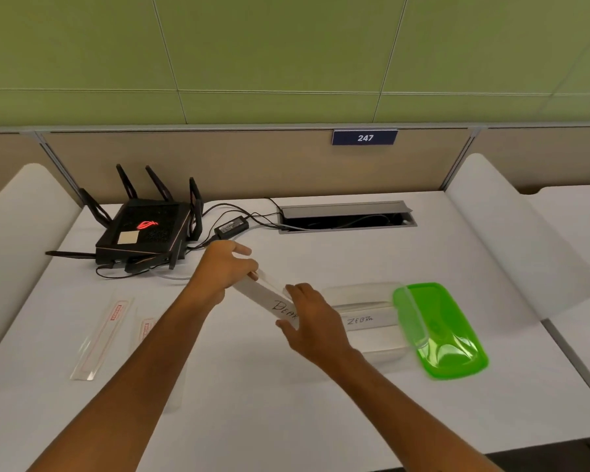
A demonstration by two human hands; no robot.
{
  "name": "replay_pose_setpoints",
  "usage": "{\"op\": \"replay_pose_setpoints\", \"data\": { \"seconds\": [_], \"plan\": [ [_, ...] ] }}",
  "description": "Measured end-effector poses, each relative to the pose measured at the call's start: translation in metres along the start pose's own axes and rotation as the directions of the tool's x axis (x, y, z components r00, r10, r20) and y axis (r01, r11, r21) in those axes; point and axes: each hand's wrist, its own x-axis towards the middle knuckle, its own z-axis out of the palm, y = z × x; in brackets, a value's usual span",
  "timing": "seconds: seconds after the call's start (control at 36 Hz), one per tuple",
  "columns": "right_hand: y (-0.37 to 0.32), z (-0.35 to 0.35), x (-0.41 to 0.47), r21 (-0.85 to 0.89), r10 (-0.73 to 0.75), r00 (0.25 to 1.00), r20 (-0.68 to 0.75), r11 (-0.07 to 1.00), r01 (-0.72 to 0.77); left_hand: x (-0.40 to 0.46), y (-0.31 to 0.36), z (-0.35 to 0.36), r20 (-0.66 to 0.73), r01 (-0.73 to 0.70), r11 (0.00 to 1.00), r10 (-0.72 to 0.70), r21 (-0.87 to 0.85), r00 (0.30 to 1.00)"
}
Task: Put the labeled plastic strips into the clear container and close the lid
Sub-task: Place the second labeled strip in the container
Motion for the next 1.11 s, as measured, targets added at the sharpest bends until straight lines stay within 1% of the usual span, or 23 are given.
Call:
{"op": "replay_pose_setpoints", "data": {
  "seconds": [0.11, 0.19, 0.42, 0.61, 0.81, 0.94, 1.11],
  "plan": [
    [0.041, -0.035, 0.002, -0.092, -0.018, 1.0, 0.013, 0.996, 0.019, -0.013, 0.015, 0.028, 0.018, -0.029, 0.994, 0.031, -0.102, 0.999],
    [0.075, -0.056, 0.0, -0.135, -0.001, 0.999, 0.05, 0.991, 0.008, -0.024, 0.02, 0.054, 0.049, -0.065, 0.985, 0.074, -0.163, 0.996],
    [0.163, -0.086, -0.013, -0.208, 0.024, 0.987, 0.156, 0.978, 0.009, -0.055, 0.023, 0.133, 0.137, -0.086, 0.982, 0.11, -0.17, 0.984],
    [0.189, -0.071, -0.022, -0.24, 0.049, 0.957, 0.285, 0.971, 0.022, -0.073, 0.007, 0.158, 0.236, -0.005, 0.988, 0.042, -0.155, 0.971],
    [0.211, -0.056, -0.019, -0.243, 0.025, 0.92, 0.392, 0.967, 0.078, -0.079, -0.003, 0.182, 0.255, 0.076, 0.994, -0.053, -0.082, 0.966],
    [0.218, -0.044, -0.014, -0.257, 0.005, 0.881, 0.474, 0.957, 0.132, -0.081, -0.012, 0.193, 0.281, 0.174, 0.984, -0.156, -0.038, 0.947],
    [0.224, -0.036, -0.011, -0.29, -0.034, 0.863, 0.504, 0.935, 0.206, -0.082, -0.016, 0.206, 0.296, 0.258, 0.966, -0.245, -0.005, 0.923]
  ]
}}
